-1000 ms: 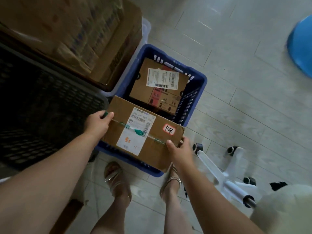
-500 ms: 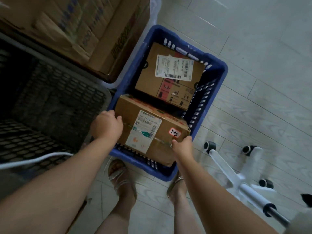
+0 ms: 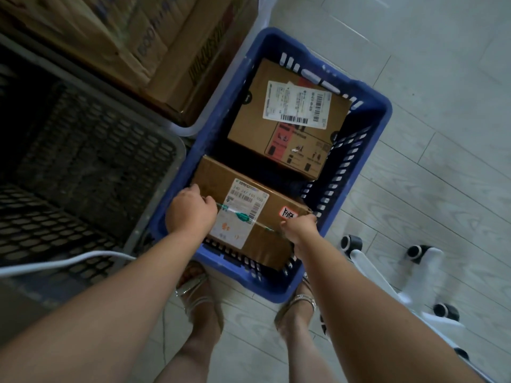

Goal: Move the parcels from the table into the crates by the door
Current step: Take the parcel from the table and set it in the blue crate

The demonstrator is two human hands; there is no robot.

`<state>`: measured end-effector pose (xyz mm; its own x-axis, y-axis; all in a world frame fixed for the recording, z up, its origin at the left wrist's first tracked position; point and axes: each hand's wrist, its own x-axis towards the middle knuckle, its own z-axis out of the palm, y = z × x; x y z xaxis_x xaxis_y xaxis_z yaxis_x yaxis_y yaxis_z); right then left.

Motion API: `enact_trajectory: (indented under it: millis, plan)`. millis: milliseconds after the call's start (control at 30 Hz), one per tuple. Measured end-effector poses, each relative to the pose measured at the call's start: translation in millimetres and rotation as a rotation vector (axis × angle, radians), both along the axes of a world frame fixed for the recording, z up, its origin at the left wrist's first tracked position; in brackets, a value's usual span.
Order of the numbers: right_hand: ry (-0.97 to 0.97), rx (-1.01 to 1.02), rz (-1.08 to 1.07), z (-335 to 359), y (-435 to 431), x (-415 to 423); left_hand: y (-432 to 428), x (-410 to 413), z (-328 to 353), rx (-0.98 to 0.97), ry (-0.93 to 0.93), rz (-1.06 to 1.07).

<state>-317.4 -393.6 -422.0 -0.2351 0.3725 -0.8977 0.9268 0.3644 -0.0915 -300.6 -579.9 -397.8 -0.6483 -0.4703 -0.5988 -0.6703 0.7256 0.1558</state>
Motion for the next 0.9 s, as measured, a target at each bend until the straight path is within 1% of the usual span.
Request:
enact_trajectory:
  millis: [133,267,333,400,467,533,633,733,900]
  plan:
    - [-0.085,0.010,0.014,-12.9,-5.3,-0.9,-2.0,10.8,-16.7,0.077,-0.041,-0.035]
    - [-0.057,-0.028,-0.007,-13.9,-9.3,-1.7,-0.4,25.7,-26.9,0.156,-0.094,0.016]
    - [-0.054,0.027,0.007,-16.3,-12.2,0.7,-3.2,28.0,-29.2,0.192,-0.093,0.061]
    - [0.041,0.106,0.079,-16.6,-14.5,5.7,-6.8,26.8,-30.8,0.220,-0.067,0.075]
    - [0.148,0.115,0.148,-15.6,-14.7,11.3,-9.1,22.9,-32.0,0.244,-0.040,0.075]
    - [0.140,0.065,0.195,-16.8,-12.0,16.0,-10.8,17.6,-34.4,0.263,-0.041,0.082]
    - [0.096,0.005,0.141,-14.6,-5.1,19.6,-12.9,12.0,-37.5,0.283,-0.058,0.144]
    - [0.131,-0.001,0.073,-2.6,-1.9,18.7,-12.1,10.6,-31.7,0.268,-0.061,0.174]
    - [0.214,-0.018,-0.010,56.7,6.1,21.6,-4.2,7.6,15.1,0.286,-0.049,0.193]
